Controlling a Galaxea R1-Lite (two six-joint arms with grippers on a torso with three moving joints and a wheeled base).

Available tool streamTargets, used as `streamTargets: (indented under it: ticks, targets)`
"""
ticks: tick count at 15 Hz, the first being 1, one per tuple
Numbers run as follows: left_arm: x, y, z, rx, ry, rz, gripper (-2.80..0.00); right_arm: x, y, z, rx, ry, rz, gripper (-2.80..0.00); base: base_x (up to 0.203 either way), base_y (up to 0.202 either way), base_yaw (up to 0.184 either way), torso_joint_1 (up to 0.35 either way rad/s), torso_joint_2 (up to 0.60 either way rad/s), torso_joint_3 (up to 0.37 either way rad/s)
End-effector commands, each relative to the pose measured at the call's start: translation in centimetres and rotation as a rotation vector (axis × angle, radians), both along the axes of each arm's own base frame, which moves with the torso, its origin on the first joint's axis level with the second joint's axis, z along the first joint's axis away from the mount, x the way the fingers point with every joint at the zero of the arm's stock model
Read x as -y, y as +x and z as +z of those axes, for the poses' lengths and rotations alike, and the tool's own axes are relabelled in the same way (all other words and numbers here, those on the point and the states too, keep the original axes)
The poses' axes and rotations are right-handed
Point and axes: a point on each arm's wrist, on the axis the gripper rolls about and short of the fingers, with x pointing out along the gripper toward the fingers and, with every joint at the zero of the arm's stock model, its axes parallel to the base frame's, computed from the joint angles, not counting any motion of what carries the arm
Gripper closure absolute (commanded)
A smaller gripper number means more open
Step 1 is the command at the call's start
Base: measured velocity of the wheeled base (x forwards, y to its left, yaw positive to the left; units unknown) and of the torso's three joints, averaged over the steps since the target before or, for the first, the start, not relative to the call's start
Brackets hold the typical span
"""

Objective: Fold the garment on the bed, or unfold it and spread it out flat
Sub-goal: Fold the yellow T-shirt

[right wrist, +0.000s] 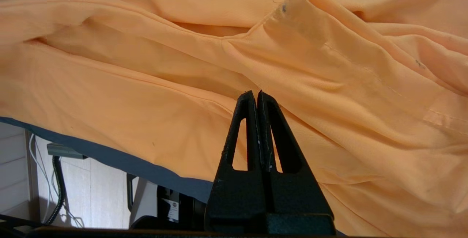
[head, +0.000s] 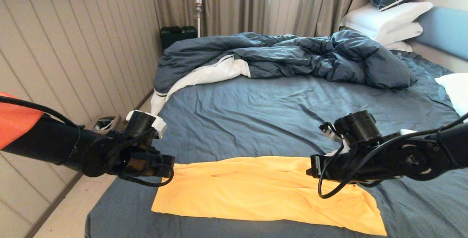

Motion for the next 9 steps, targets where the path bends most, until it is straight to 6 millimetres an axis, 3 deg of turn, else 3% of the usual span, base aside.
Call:
streamTargets:
  ticks: [1,6,9]
  targets:
    - [-0.4,-1.4,1.3,0.028,-0.012,-0.004,0.00,0.0,0.0,-0.2,-0.009,-0.001,-0.001,0.00,0.000,0.000,0.000,0.000,0.00,0.000]
    - [-1.2,-3.9,1.5,0.015,-0.015,-0.016,0.00,-0.3,0.6,-1.1,-0.033,-0.008,0.003,0.00,0.000,0.000,0.000,0.000,0.00,0.000]
    - [-0.8,-5.0,0.6,0.003,-0.021,-0.045,0.00,-0.4,0.9,-1.1,-0.032,-0.005,0.004,0.00,0.000,0.000,0.000,0.000,0.00,0.000]
